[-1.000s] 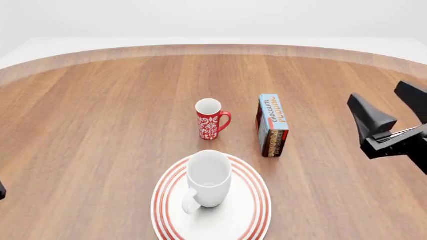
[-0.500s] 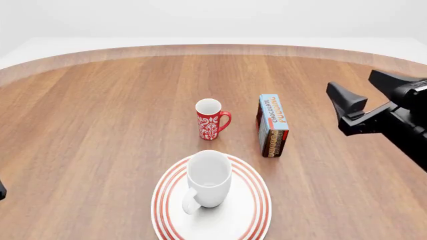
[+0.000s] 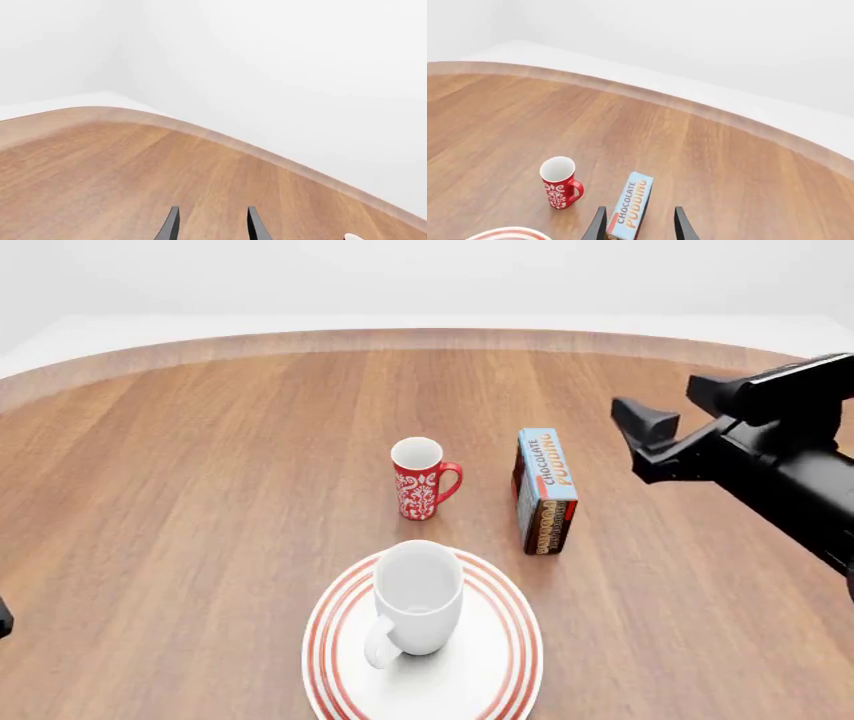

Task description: Pick up the white mug and put it on the plate, and put the chocolate pudding to the right of the plate.

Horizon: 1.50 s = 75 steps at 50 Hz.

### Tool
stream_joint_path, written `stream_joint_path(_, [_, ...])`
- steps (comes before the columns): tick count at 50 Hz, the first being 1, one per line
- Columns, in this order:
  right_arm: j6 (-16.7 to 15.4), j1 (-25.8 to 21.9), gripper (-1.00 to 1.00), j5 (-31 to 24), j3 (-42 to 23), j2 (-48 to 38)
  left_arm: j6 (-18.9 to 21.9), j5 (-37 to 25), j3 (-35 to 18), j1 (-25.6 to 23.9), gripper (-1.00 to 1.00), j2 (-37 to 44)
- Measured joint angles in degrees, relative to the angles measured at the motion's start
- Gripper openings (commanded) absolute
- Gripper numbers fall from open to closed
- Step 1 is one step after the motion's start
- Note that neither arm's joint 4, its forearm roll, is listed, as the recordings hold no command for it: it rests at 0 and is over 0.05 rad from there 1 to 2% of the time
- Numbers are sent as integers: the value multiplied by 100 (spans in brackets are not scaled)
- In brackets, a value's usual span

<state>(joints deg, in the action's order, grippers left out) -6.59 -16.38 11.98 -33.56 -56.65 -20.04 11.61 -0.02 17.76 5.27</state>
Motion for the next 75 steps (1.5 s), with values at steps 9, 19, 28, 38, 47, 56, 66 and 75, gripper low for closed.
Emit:
stream_joint_path(9, [78,-43,100,-79,-180,-277,-3,-13,0,-1,100,-12])
stream_joint_path(19, [178,-87,100,-211,-385,-515,-9,-49,0,-3,100,-49])
stream_joint_path(28, [301,-114,100,-374,-615,-687,-16,-34,0,-6,100,-33])
stream_joint_path(38, [431,-124,100,-504,-823,-879,-26,-43,0,-7,100,-42])
stream_joint_path(47, [545,-145,100,-601,-993,-1054,-40,-7,0,-8,100,-5])
stream_joint_path(56, [692,-145,100,-713,-1169,-1204,-51,58,0,-16,100,60])
stream_joint_path(66, [821,-112,100,-809,-1304,-1292,-64,92,1,-25,100,93])
stream_joint_path(75, [917,-61,100,-839,-1363,-1361,-75,75,0,-35,100,74])
